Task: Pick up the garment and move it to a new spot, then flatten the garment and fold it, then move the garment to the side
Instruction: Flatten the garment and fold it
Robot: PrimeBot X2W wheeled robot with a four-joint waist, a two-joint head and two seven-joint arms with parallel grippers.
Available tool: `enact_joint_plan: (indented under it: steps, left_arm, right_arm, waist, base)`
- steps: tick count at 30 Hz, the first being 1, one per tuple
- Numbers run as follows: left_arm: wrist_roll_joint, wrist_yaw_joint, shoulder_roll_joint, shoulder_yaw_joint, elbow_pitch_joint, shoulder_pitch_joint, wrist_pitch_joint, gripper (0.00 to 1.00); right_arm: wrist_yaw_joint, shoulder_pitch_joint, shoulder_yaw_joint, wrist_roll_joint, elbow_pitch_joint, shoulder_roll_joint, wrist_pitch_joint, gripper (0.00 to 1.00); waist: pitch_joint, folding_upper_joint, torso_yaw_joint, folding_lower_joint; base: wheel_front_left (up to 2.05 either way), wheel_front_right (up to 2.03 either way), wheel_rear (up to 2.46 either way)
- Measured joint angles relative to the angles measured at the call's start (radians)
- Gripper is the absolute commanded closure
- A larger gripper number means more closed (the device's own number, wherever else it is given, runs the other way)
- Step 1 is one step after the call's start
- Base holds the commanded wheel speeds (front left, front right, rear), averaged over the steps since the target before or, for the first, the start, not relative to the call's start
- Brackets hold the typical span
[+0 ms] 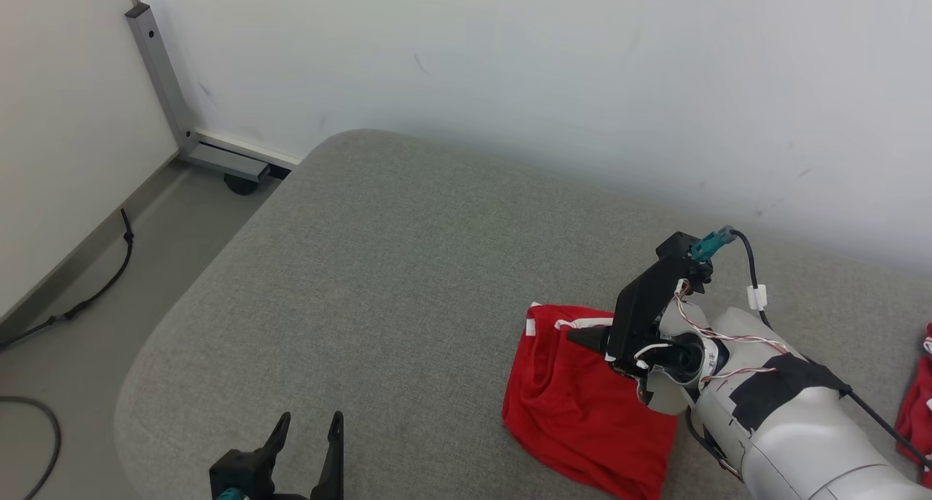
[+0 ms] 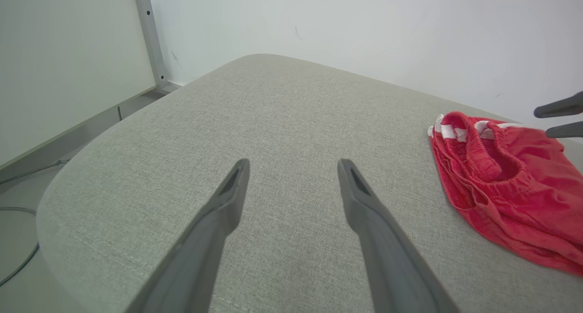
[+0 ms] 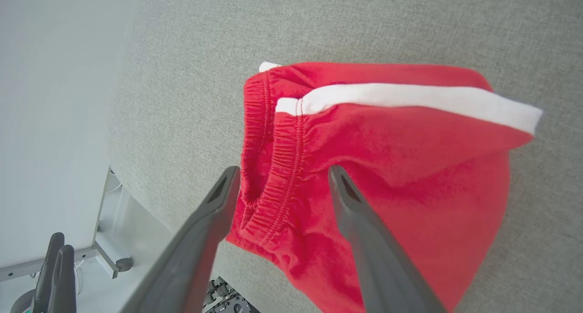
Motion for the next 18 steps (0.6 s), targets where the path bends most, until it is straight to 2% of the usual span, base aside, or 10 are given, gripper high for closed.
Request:
enact_joint_plan:
  steps: [6,9,12,18]
  left_arm:
    - [0.001,-0.001,0.012,-0.001,0.007,0.001,-0.003,0.0]
    - [0.001,-0.008,0.038,0.01,0.003,0.026,-0.007,0.0]
    - [0.001,-0.007,0.05,0.021,-0.002,0.051,-0.008,0.0]
    - [0.001,0.001,0.054,0.027,-0.029,0.055,-0.008,0.0]
  right_arm:
    - [0.075,0.009,-0.023,0.011,-0.028,-0.007,-0.07,0.0]
    - [0.108,0.028,0.001,-0.04,-0.065,-0.055,-0.154,0.0]
    - [0.122,0.052,0.022,-0.078,-0.085,-0.08,-0.202,0.0]
    - [0.126,0.13,0.061,-0.128,-0.107,-0.105,-0.257,0.0]
  waist:
    - [-0.026,0.0,-0.015,0.0]
    - [-0.039,0.0,-0.035,0.0]
    - [-0.041,0.0,-0.058,0.0]
    - [-0.034,0.0,-0.104,-0.0001]
  base:
    - [0.0,0.0,0.0]
    - [0.0,0.0,0.0]
    - [0.0,0.0,0.0]
    - [0.0,0.0,0.0]
